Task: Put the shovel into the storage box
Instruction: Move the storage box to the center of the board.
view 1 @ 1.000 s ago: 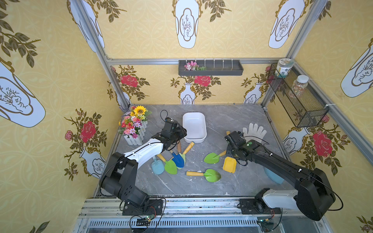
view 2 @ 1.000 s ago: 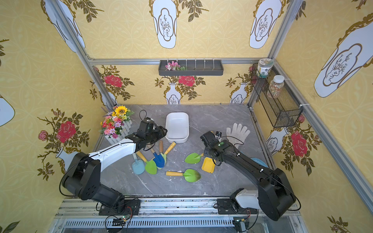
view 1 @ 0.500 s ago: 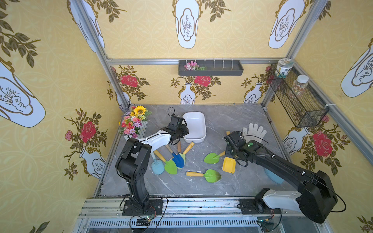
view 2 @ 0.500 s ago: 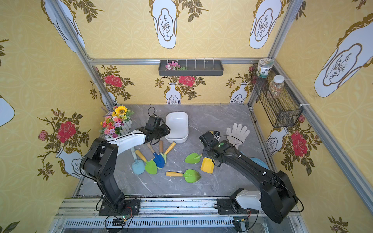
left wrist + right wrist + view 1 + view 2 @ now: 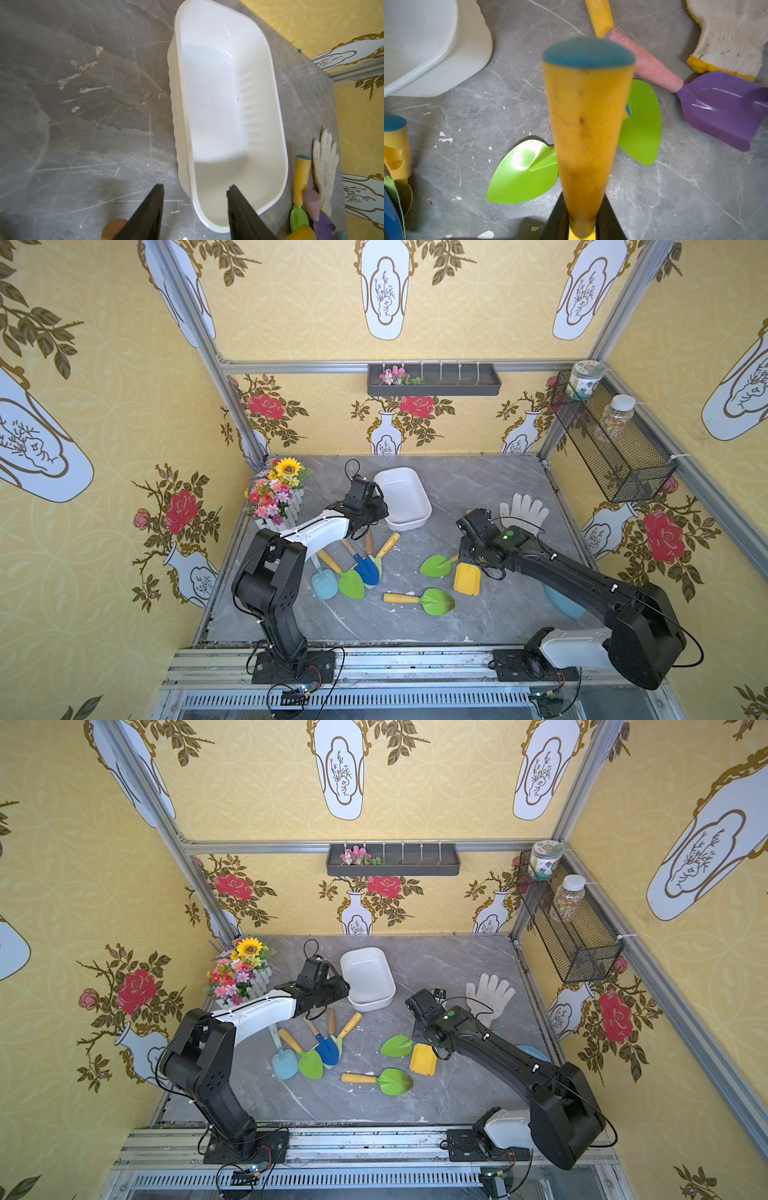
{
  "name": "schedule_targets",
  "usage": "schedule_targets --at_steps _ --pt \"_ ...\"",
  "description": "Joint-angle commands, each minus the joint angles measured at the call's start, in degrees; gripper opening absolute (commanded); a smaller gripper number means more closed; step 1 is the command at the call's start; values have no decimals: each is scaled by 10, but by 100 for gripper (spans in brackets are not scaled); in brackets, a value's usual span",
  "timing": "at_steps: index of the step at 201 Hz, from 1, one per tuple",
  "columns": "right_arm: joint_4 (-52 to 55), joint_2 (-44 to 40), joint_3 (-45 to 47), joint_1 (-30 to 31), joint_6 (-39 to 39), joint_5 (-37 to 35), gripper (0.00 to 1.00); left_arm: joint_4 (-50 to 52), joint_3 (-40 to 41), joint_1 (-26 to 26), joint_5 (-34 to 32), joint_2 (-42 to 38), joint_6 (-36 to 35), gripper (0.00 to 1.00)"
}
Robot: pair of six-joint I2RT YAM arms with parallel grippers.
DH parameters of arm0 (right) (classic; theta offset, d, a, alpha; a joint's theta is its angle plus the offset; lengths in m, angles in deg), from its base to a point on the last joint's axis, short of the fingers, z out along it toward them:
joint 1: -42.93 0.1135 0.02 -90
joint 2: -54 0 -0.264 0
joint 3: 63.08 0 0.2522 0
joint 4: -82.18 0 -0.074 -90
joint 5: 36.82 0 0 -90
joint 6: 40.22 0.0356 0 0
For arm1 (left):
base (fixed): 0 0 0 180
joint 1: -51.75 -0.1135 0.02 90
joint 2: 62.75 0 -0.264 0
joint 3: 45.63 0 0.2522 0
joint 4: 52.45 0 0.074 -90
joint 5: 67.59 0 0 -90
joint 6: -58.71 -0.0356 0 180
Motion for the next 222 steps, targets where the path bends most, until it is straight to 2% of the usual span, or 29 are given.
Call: schedule_targets --at_steps 1,31,104,115,175,222 --pt "-17 3 -5 2 -1 3 22 0 1 -1 -3 16 -12 57" --pt "-12 5 -15 3 -3 3 22 -2 -19 -1 19 58 -4 55" --pt "-1 15 -39 4 -14 -6 23 -1 -75 13 67 115 -30 33" --pt "-3 23 -46 4 -17 -6 23 -1 -80 21 68 119 -38 26" --pt "-5 81 -113 1 -54 -10 24 6 -80 43 81 121 -45 13" --pt "-6 128 -182 -13 -86 6 25 12 -64 50 89 99 -38 14"
